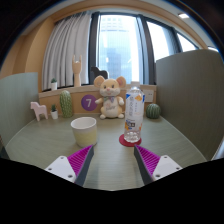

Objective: Pour water

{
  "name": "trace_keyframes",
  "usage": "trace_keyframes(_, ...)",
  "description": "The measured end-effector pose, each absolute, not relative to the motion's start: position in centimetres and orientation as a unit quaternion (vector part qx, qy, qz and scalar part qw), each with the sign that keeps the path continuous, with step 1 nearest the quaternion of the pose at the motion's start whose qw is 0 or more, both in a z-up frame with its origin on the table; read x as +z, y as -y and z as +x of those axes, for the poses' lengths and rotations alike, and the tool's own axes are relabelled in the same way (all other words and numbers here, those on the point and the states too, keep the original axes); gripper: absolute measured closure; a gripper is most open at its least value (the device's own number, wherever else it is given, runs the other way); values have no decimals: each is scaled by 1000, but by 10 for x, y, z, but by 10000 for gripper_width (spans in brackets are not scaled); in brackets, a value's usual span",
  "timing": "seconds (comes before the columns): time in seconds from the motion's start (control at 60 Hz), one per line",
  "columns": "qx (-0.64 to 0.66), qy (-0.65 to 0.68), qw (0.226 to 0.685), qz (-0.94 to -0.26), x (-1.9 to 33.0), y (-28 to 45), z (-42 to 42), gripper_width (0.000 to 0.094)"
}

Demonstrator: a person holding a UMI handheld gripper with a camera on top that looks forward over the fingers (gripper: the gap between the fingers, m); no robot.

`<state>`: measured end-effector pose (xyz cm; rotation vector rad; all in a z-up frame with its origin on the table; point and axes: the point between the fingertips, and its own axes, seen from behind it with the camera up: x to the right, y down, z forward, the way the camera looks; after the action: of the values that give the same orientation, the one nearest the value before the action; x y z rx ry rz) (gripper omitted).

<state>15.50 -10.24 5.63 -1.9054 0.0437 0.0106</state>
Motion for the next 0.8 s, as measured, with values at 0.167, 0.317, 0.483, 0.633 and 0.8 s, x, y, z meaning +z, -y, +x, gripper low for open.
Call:
trace_keyframes(0.167, 33, -5, 565, -825, 61, 137, 106, 89)
trace_keyframes(0.317, 32, 5, 578, -816, 94, 153, 83, 88)
trace_keyframes(0.483, 47, 4, 598, -800, 133, 162, 70, 89)
trace_keyframes(0.633, 48, 7, 609, -792, 155, 167, 66, 99)
trace_keyframes(0.8, 37, 10, 616, -787, 170, 172, 68, 99)
